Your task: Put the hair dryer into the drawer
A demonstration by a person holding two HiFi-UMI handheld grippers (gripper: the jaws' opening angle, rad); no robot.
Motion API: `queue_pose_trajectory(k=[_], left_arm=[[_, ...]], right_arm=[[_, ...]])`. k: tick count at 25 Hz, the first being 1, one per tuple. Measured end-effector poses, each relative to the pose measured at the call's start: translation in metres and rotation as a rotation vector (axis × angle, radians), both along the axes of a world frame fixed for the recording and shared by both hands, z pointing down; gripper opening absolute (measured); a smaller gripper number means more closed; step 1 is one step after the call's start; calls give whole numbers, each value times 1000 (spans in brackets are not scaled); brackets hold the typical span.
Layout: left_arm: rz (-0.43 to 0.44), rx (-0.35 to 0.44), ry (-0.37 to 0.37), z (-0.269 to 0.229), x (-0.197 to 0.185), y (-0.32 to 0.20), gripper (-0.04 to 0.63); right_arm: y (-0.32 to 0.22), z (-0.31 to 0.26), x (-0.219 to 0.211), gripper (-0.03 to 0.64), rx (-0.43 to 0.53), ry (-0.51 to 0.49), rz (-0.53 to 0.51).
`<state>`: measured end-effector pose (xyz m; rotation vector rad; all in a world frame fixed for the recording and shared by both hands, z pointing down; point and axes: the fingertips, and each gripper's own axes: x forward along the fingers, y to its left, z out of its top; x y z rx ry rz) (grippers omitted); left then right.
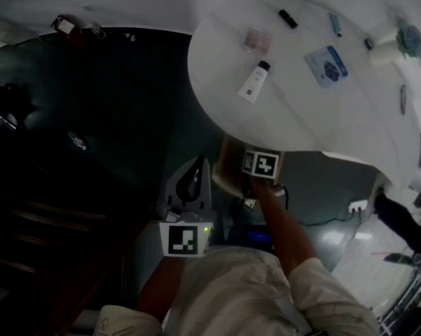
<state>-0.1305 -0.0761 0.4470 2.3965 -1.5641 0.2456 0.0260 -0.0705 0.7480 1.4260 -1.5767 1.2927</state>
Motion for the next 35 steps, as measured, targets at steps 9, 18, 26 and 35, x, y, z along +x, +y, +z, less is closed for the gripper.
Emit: queue_pose_trajectory(k=[9, 18, 26, 35], left_arm=[[7, 38, 1, -18, 16, 0, 2], [18, 83, -1, -35, 42, 6, 2], [10, 122, -3, -51, 68, 13, 2], [33, 188, -1, -75, 110, 29, 1]], right_arm=[[8, -53, 1, 273, 82, -76, -15], [13, -141, 6, 273, 242, -204, -6], [27, -222, 35, 273, 448, -201, -11], [30, -338, 101, 273, 840, 29, -47]])
